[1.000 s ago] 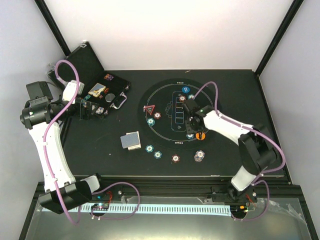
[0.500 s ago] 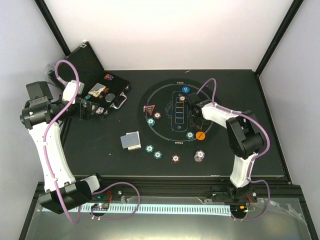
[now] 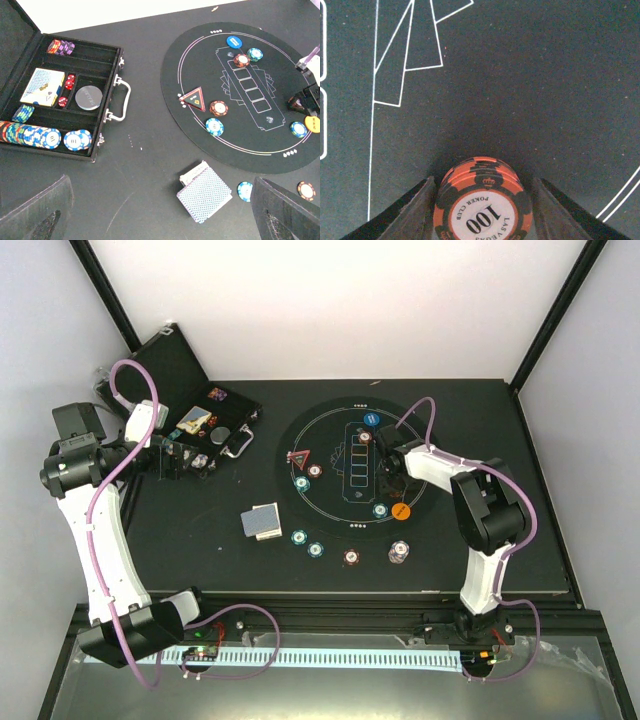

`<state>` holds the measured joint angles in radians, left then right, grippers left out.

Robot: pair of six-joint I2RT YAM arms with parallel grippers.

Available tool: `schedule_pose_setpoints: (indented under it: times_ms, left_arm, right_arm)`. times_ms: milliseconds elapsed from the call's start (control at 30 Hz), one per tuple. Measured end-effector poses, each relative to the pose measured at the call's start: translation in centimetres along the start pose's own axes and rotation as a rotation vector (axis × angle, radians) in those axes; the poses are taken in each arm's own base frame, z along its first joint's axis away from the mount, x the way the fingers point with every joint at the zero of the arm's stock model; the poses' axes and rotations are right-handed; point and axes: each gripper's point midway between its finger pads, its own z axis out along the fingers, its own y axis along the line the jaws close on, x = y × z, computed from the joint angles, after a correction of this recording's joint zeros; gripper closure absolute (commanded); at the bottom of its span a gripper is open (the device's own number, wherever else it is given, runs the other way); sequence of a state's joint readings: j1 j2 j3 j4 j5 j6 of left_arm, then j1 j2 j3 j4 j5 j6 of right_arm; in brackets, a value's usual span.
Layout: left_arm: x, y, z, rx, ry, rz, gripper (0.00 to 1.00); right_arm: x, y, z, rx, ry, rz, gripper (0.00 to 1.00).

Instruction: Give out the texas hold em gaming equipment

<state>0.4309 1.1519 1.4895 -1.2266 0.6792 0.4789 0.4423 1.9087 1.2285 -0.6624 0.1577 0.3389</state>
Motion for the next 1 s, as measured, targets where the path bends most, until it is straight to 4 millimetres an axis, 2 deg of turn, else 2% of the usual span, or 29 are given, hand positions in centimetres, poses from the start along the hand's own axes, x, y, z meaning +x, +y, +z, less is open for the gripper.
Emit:
schedule_pose_setpoints:
  times_ms: [67, 300, 433, 533, 633, 700, 867, 1000]
  left_arm:
    - [0.0, 0.0, 0.0, 0.000, 0.000, 0.000, 0.01]
    - [0.0, 0.0, 0.0, 0.001, -0.001, 0.000, 0.01]
    - [0.0, 0.0, 0.0, 0.002, -0.001, 0.000, 0.01]
    - [0.0, 0.0, 0.0, 0.002, -0.001, 0.000, 0.01]
    - [0.0, -0.1, 0.0, 0.003, -0.002, 0.000, 0.01]
    - [0.0, -0.1, 0.0, 0.006, -0.003, 0.000, 0.01]
    - [-0.1, -0.2, 0.0, 0.012, -0.005, -0.001, 0.01]
    - [-0.1, -0.2, 0.1, 0.014, -0.006, -0.001, 0.01]
  right_arm:
    - [0.0, 0.0, 0.0, 0.000, -0.002, 0.003, 0.36]
    - [0.1, -0.4, -0.6, 0.005, -0.007, 0.020, 0.31]
    - [0.5, -0.7, -3.2, 0.008, -0.046, 0.037, 0.29]
    - [1.4, -0.6, -6.5, -0.006, -0.108, 0.049, 0.27]
    - [3.8, 0.5, -9.2, -0.038, -0.149, 0.038, 0.22]
    - [5.9, 1.4, -10.2, -0.061, -0.148, 0.022, 0.18]
    - [11.0, 2.7, -10.2, -0.077, -0.090, -0.013, 0.16]
    - [13.1, 3.1, -9.9, -0.065, -0.054, -0.025, 0.20]
